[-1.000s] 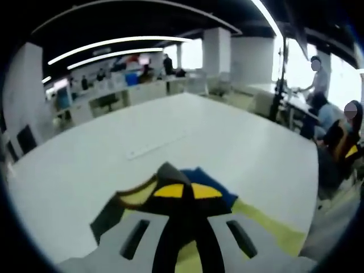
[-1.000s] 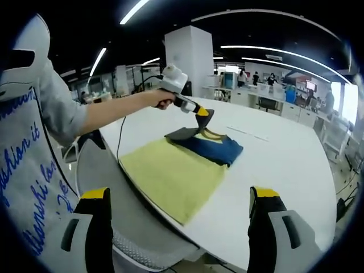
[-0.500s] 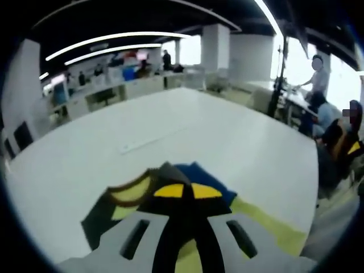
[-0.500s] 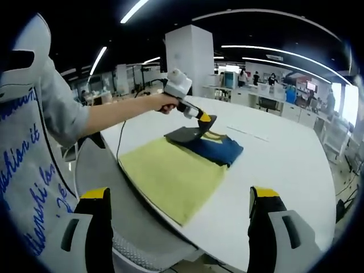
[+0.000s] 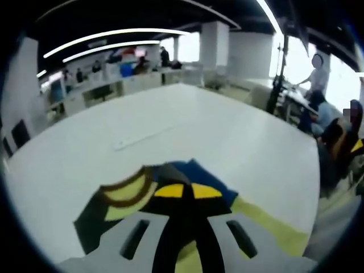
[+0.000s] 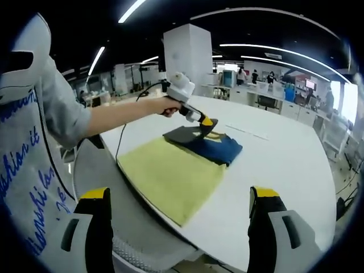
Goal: Fold the garment on the visible template until the final outline fits inside the template.
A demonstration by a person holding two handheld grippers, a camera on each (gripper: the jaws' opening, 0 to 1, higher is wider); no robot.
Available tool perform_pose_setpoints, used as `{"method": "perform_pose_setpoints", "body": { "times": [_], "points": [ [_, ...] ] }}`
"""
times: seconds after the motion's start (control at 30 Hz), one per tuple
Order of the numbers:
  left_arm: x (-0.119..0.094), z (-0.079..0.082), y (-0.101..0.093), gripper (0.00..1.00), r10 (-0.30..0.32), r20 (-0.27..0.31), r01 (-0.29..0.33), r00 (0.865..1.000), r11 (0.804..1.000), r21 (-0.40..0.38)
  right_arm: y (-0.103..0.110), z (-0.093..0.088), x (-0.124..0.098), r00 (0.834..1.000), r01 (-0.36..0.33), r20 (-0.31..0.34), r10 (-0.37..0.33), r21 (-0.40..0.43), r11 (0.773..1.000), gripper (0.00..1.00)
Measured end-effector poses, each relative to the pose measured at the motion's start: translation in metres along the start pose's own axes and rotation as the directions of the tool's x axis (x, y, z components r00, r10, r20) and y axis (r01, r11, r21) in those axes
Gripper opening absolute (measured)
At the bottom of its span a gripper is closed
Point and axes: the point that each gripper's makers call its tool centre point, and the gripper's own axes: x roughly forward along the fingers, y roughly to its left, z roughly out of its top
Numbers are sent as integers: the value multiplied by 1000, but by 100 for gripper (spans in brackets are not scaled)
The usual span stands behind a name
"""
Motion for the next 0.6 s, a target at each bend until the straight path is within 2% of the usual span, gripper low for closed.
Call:
{"method": "perform_pose_setpoints", "body": {
  "times": [0.3, 0.4, 0.6],
  "points": [
    [10, -6, -7, 0, -18, -17, 18, 1000, 1000, -7, -2, -1, 2, 1000, -3, -12, 3, 3, 1000, 100],
    [12, -4, -10, 0, -32, -2, 32, 999, 999, -23, -3, -2, 2, 1000, -4, -17, 4, 6, 1000, 100],
    [20, -10, -15, 0, -40, -23, 39, 999, 999, -17, -4, -1, 2, 1000, -6, -20, 6, 1, 1000, 100]
  ]
}}
